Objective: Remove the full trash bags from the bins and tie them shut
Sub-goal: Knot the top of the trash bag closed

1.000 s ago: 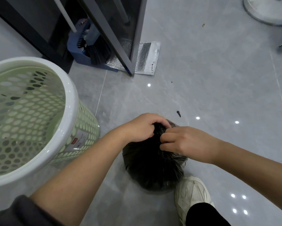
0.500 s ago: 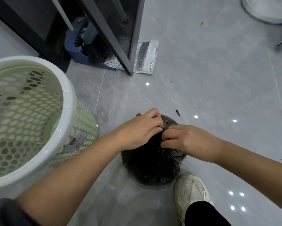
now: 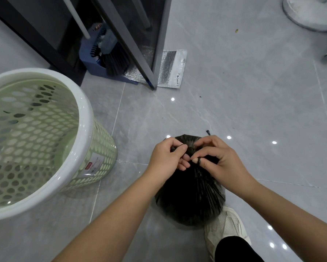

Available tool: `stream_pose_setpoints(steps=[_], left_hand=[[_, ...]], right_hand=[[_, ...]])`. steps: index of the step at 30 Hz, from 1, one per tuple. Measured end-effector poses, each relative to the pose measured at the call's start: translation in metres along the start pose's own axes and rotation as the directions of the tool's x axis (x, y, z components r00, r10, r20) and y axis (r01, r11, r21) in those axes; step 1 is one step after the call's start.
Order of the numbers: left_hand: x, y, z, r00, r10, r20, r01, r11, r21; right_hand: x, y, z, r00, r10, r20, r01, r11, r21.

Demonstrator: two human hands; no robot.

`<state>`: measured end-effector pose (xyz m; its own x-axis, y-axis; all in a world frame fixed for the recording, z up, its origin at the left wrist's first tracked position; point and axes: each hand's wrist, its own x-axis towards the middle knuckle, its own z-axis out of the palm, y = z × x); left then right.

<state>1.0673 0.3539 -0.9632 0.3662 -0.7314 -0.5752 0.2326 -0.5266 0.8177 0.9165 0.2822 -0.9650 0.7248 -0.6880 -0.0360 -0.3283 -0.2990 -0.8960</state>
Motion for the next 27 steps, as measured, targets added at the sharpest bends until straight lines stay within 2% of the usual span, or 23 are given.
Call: stream_pose_setpoints(steps=[4,8,12,14,15,17,19,21,23,27], left_hand=[[-0.007,0.000,0.001,0.992,-0.126,-0.010,0.121,0.968,-0.220],[-0.012,0.009,-0.002,0.966,-0.238,0.101,0.259,0.877,-0.405],[-0.018,0.014,-0.008,0.963,-0.215,0.161,0.268,0.801,-0.535],[-0.023,0.011,-0.009,0.975,-0.139,0.171,0.209,0.831,-0.516],[-0.026,0.008,-0.010,0.984,-0.085,0.156,0.148,0.878,-0.455],[-0.028,0.000,-0.010,0.997,0.055,0.062,-0.041,0.976,-0.212],[-0.028,-0.008,-0.013,0.971,0.239,-0.030,-0.238,0.970,0.051],[-0.025,-0.013,-0.017,0.917,0.399,-0.006,-0.381,0.880,0.282],[-0.020,-0.017,-0.021,0.872,0.478,0.111,-0.467,0.739,0.486],[-0.007,-0.016,-0.023,0.760,0.560,0.330,-0.594,0.391,0.703]], right_hand=[[-0.005,-0.001,0.010,0.980,0.075,-0.182,-0.075,0.997,0.005],[-0.008,-0.005,0.019,0.972,0.072,-0.222,-0.098,0.989,-0.108],[-0.006,-0.004,0.022,0.983,-0.003,-0.184,-0.044,0.967,-0.249],[-0.003,-0.003,0.020,0.985,0.003,-0.174,-0.043,0.973,-0.228],[-0.001,-0.003,0.020,0.985,0.004,-0.170,-0.039,0.978,-0.207],[0.002,-0.004,0.019,0.986,0.025,-0.162,-0.052,0.985,-0.163],[0.003,-0.005,0.020,0.984,0.079,-0.160,-0.097,0.989,-0.111],[0.002,-0.006,0.019,0.982,0.126,-0.139,-0.136,0.989,-0.066],[0.001,-0.007,0.019,0.984,0.133,-0.116,-0.137,0.990,-0.022],[-0.001,-0.006,0.019,0.978,0.164,-0.131,-0.158,0.986,0.056]])
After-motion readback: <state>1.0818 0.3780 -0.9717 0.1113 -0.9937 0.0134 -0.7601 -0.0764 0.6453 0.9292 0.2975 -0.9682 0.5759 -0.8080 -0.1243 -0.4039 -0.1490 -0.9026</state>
